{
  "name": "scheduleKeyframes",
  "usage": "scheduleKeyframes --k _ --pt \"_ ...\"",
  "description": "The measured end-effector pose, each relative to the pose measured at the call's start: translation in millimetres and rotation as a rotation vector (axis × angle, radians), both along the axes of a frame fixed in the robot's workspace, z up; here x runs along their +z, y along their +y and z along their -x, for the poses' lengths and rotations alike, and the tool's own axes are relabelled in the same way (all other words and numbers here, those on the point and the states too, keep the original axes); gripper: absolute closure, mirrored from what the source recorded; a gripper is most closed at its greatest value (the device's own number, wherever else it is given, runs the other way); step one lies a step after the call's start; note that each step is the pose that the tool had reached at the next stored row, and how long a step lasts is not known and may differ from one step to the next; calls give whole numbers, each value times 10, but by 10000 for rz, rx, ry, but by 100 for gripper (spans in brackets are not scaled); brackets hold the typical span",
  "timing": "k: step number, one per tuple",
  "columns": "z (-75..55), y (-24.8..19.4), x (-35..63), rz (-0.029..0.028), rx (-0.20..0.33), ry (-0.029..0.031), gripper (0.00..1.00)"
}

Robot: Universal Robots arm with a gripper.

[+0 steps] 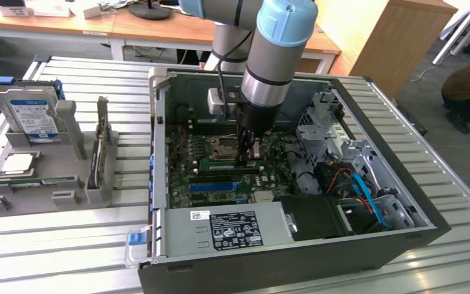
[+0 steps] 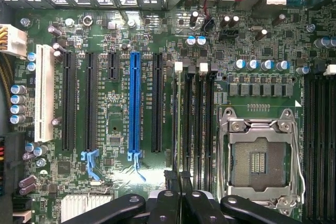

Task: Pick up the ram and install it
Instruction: 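Insert the ram into the slot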

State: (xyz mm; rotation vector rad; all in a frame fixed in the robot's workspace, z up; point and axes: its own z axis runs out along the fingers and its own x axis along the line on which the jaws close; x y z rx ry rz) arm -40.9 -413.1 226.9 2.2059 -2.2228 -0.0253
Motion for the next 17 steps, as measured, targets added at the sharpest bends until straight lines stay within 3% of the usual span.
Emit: scheduleKeyframes --k 17 --pt "0 0 -41 1 0 0 88"
